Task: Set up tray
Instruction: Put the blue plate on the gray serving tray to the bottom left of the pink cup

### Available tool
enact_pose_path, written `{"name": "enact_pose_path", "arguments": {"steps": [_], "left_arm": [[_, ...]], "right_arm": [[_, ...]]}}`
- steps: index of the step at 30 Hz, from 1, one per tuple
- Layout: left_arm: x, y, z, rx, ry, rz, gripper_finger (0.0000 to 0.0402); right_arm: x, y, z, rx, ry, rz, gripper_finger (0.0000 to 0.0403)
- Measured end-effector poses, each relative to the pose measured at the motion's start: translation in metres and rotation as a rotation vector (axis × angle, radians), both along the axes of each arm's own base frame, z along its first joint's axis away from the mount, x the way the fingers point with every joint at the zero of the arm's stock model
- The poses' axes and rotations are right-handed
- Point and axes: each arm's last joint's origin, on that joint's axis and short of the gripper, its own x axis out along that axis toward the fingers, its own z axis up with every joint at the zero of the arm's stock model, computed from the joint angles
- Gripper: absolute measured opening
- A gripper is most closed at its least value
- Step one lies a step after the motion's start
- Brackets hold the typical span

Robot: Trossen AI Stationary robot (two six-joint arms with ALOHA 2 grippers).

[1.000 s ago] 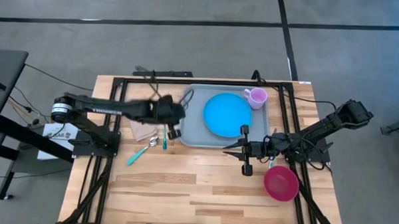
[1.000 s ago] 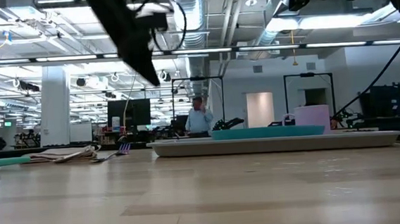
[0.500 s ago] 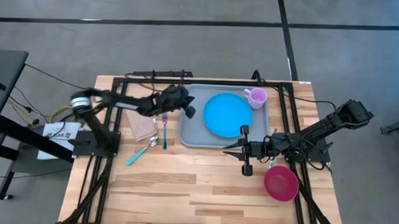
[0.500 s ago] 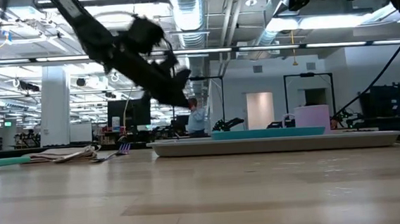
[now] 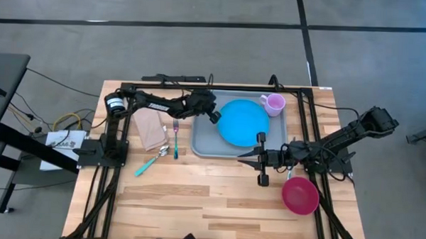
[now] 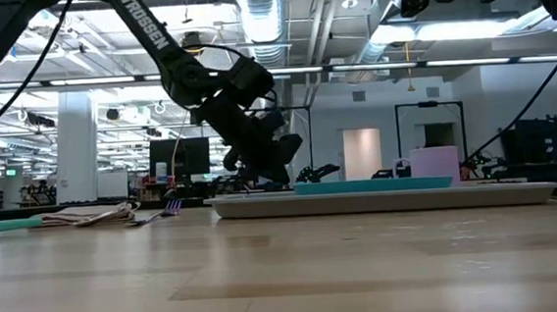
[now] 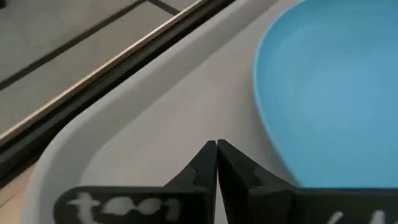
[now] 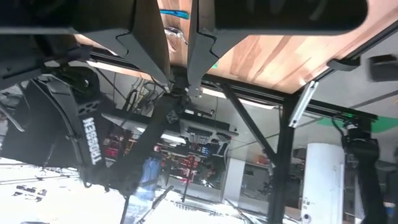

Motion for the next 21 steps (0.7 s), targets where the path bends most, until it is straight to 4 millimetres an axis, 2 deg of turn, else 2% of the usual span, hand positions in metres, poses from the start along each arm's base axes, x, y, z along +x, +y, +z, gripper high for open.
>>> {"name": "enact_pose_path", "arguments": {"steps": [4, 9, 16, 21], "left_arm": [[0.006, -0.011, 0.001, -0.043, -0.019, -0.087, 0.0000], [0.009, -0.021, 0.000, -0.007, 0.014, -0.057, 0.0000], [0.004, -0.020, -0.004, 0.026, 0.089, 0.039, 0.0000], [0.006, -0.023, -0.005, -0.089, 0.040, -0.038, 0.0000]], "right_arm": [[0.001, -0.004, 0.000, 0.001, 0.000, -0.018, 0.0052], [0.001, -0.005, 0.000, 0.016, 0.002, -0.018, 0.0052], [0.001, -0.004, 0.000, 0.017, 0.002, -0.018, 0.0052], [0.001, -0.004, 0.000, 0.017, 0.002, -0.018, 0.0052]]}}
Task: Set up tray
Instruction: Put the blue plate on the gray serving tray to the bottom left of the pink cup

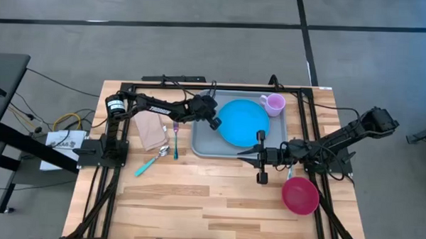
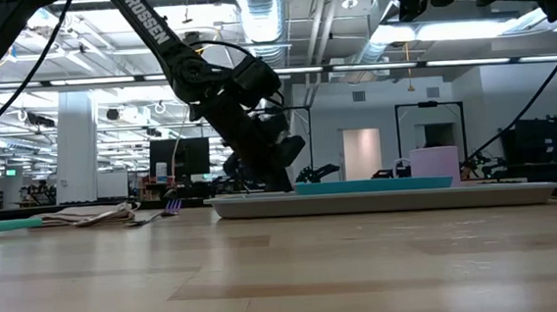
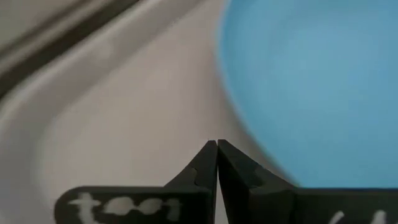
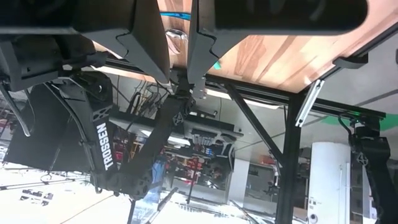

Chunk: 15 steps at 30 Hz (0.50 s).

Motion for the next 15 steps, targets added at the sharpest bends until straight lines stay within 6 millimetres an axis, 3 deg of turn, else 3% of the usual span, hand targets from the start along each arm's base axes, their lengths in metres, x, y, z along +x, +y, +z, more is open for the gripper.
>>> {"name": "enact_pose_path", "arguments": {"steps": [7, 15], "left_arm": [[0.021, 0.001, -0.022, -0.031, 0.016, -0.013, 0.0000], [0.040, -0.011, -0.013, 0.027, 0.055, -0.034, 0.0000]], "right_arm": [[0.000, 0.000, 0.000, 0.000, 0.000, 0.000, 0.0052], [0.000, 0.000, -0.002, -0.019, 0.020, -0.001, 0.0052]]}}
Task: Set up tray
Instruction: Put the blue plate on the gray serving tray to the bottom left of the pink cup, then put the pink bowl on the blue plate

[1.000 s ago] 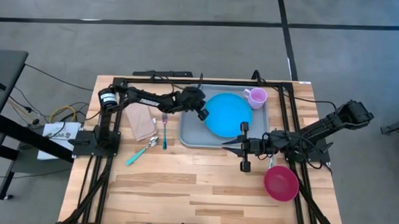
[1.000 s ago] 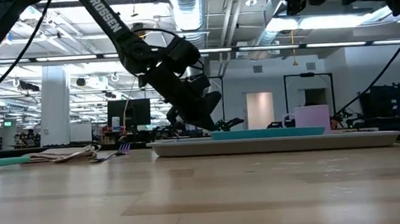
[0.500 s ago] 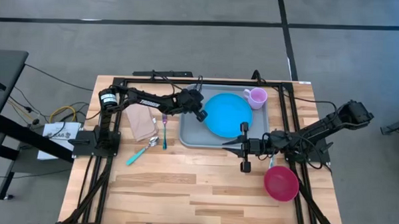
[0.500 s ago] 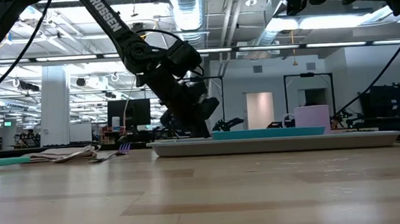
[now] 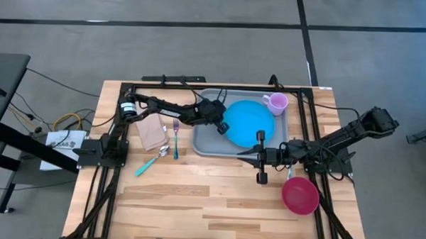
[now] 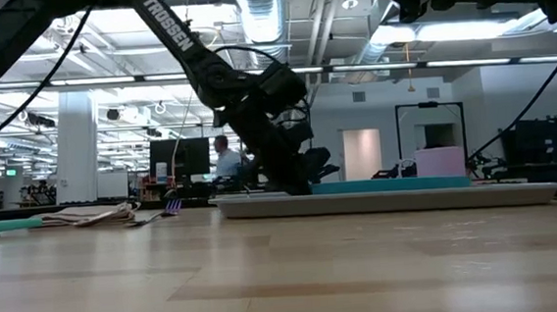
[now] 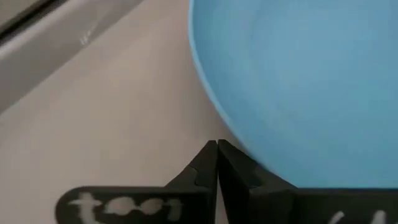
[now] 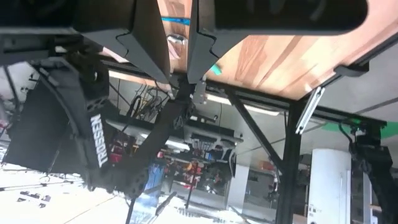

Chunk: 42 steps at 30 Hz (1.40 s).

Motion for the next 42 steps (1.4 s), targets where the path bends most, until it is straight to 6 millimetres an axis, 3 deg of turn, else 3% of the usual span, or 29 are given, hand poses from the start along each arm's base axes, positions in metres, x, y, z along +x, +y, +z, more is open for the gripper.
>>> {"name": "enact_pose_path", "arguments": {"steps": [7, 18, 29, 35, 42], "left_arm": [[0.001, -0.005, 0.001, -0.007, 0.054, -0.010, 0.0000], [0.010, -0.036, 0.001, 0.062, 0.103, -0.145, 0.0000], [0.007, -0.057, 0.007, 0.104, 0.193, -0.144, 0.0000], [-0.009, -0.072, 0.042, 0.232, 0.342, -0.038, 0.0000], [-0.044, -0.094, 0.114, 0.327, 0.360, -0.045, 0.0000]], "right_arm": [[0.000, 0.000, 0.000, -0.003, 0.000, 0.000, 0.0052], [0.000, 0.000, 0.000, -0.003, 0.000, 0.000, 0.0052], [0.000, -0.001, 0.000, -0.031, -0.004, -0.008, 0.0052], [0.001, -0.007, 0.001, -0.039, -0.014, -0.110, 0.0052], [0.002, -0.001, 0.002, -0.021, 0.037, -0.205, 0.0052]]}}
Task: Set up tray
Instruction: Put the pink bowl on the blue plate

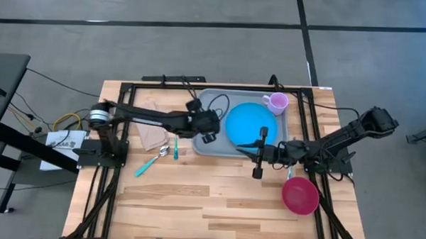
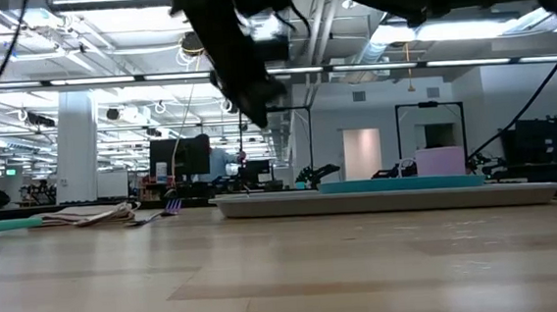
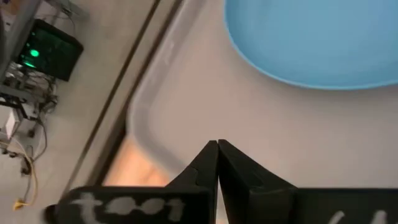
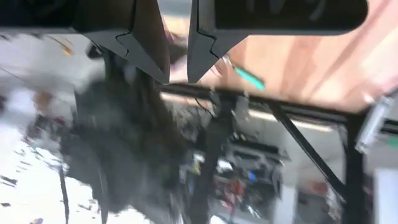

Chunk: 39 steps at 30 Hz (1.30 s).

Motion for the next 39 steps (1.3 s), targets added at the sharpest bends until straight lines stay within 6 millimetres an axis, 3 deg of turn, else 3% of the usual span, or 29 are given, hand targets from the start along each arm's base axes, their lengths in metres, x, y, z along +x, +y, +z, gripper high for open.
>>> {"name": "enact_pose_path", "arguments": {"steps": [8, 12, 15, 19, 24, 30, 39], "left_arm": [[-0.066, -0.016, 0.080, 0.019, -0.033, -0.037, 0.0000], [-0.097, -0.018, 0.106, 0.038, -0.016, -0.073, 0.0001], [-0.114, -0.019, 0.115, 0.048, 0.005, -0.090, 0.0011], [-0.124, -0.020, 0.119, 0.032, 0.026, -0.106, 0.0036], [-0.122, -0.020, 0.114, 0.045, 0.089, -0.156, 0.0080], [-0.115, -0.020, 0.106, 0.033, 0.109, -0.145, 0.0123], [-0.108, -0.019, 0.103, 0.036, 0.099, -0.151, 0.0137]], "right_arm": [[0.006, 0.031, 0.016, 0.030, 0.312, -0.111, 0.0052], [0.001, 0.042, 0.030, 0.098, 0.488, -0.099, 0.0052], [-0.006, 0.044, 0.045, 0.285, 0.651, -0.099, 0.0052], [-0.016, 0.047, 0.051, 0.585, 0.878, -0.123, 0.0052], [-0.027, 0.052, 0.039, 0.848, 1.147, -0.190, 0.0052], [-0.046, 0.054, 0.020, 0.795, 1.387, -0.426, 0.0052], [-0.054, 0.051, 0.011, 0.699, 1.495, -0.569, 0.0052]]}}
